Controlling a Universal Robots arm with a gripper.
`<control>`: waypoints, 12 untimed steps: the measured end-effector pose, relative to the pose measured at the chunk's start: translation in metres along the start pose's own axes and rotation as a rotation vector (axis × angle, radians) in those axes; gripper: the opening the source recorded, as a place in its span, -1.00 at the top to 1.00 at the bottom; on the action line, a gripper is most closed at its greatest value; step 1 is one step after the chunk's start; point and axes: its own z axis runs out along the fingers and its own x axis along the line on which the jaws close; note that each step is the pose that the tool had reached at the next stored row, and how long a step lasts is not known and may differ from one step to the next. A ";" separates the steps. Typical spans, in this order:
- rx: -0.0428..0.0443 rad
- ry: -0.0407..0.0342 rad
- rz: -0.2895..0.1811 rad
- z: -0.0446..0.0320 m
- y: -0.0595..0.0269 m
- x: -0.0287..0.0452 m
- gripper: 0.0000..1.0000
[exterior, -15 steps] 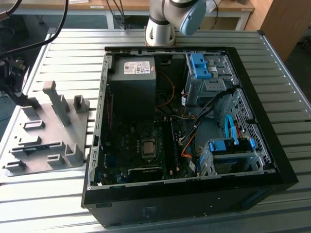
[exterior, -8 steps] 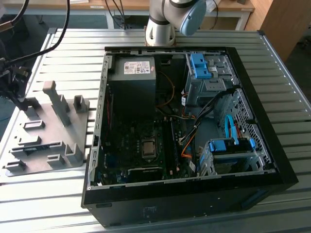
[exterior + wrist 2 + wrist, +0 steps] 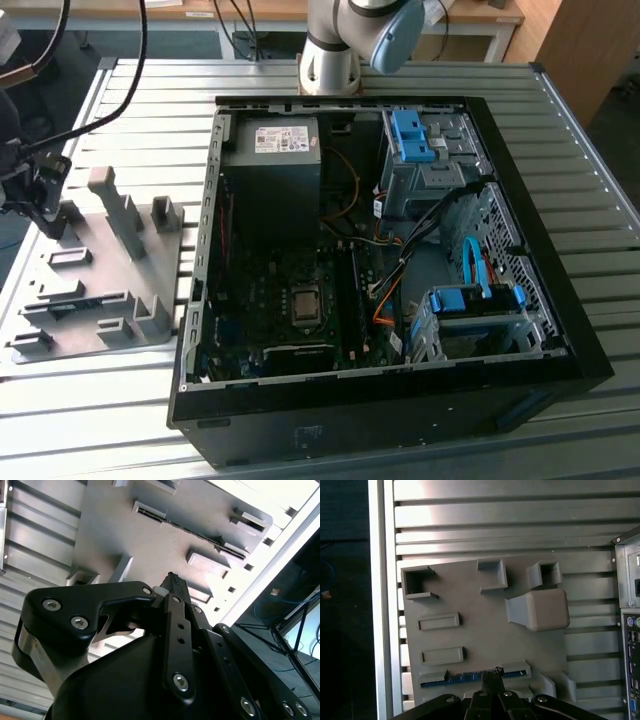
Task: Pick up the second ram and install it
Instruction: 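Reach for the second ram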
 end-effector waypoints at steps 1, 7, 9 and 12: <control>0.0000 0.0000 0.000 0.0019 -0.0003 0.0001 0.80; 0.0000 0.0001 0.000 0.0126 -0.0024 0.0002 0.80; 0.0000 0.0000 0.000 0.0163 -0.0032 0.0003 0.80; 0.0000 0.0002 0.000 0.0216 -0.0041 0.0004 0.80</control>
